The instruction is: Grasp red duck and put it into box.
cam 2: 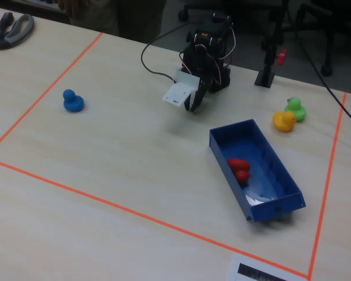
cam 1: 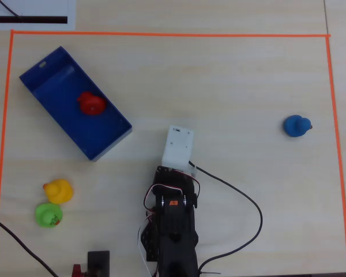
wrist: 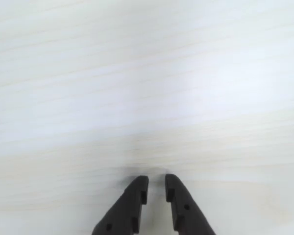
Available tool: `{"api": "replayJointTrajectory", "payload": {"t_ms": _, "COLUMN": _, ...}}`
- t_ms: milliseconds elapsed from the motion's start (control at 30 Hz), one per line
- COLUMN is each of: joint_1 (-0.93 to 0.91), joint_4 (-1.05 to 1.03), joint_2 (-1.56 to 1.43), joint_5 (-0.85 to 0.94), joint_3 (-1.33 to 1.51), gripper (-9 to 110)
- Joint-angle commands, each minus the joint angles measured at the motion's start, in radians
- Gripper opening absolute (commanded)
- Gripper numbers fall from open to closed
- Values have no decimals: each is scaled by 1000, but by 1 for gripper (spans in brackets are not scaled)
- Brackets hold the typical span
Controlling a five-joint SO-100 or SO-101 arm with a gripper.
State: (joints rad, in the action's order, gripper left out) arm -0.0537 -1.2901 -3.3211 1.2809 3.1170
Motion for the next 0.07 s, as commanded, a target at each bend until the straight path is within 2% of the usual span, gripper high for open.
{"api": "replayJointTrajectory", "payload": {"t_ms": 0, "joint_1": -5, "joint_4": -18, "joint_2": 9, "joint_5": -12, "joint_3": -6, "gripper": 2}}
{"api": "replayJointTrajectory", "payload": {"t_ms": 33, "joint_1": -5, "joint_4": -18, "joint_2": 9, "joint_5": -12, "joint_3": -6, "gripper": 2}}
